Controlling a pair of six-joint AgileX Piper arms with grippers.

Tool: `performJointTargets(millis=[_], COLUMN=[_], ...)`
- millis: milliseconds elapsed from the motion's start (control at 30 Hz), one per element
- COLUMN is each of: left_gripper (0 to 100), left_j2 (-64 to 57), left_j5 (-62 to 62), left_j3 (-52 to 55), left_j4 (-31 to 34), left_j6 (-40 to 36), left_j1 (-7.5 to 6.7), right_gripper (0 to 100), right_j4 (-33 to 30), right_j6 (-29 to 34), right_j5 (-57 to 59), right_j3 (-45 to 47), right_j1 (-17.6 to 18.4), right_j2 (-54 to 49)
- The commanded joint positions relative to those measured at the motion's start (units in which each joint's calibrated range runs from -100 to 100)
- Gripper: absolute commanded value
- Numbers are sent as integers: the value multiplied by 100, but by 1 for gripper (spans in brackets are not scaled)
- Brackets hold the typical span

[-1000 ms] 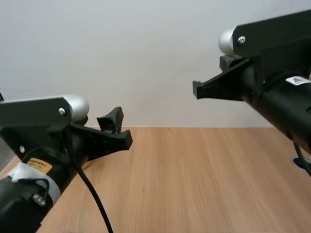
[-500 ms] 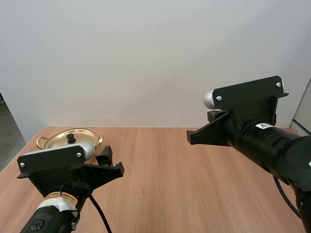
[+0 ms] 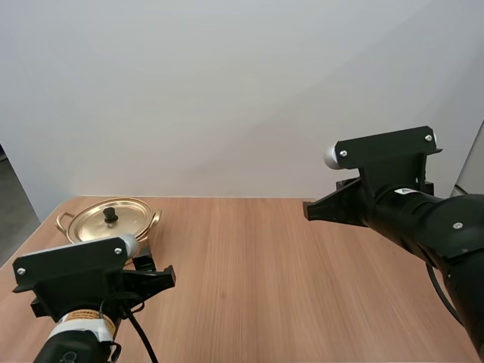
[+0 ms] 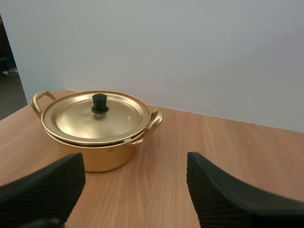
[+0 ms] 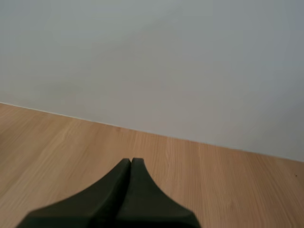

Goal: Open the pot, put the car inside, and close it

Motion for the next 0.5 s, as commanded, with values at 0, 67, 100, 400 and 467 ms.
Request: performJointTargets(millis=[0,67,100,400,467], left_gripper=[100,100,100,100,100], left_j2=[0,0,0,0,0], left_j5=[-187,-148,-148,-161,-161], left_j3=[17,17,17,17,17], left_j4=[-975,-975,-975,-1102,-1091], left_j6=[1734,1714,1702,1780,1776], left_j1=[0,7,16,-7,9], right_gripper=[0,0,0,0,0], right_j4=[-3,-3,-3,-83,-83], right_j6=[-9,-36,-36,-36,-36], right_j5=[-127,-224,-285,-362,-382], right_j3=[133,238,304,449,449], right_j1=[6,6,6,6,6], right_j2=[8,8,8,8,8])
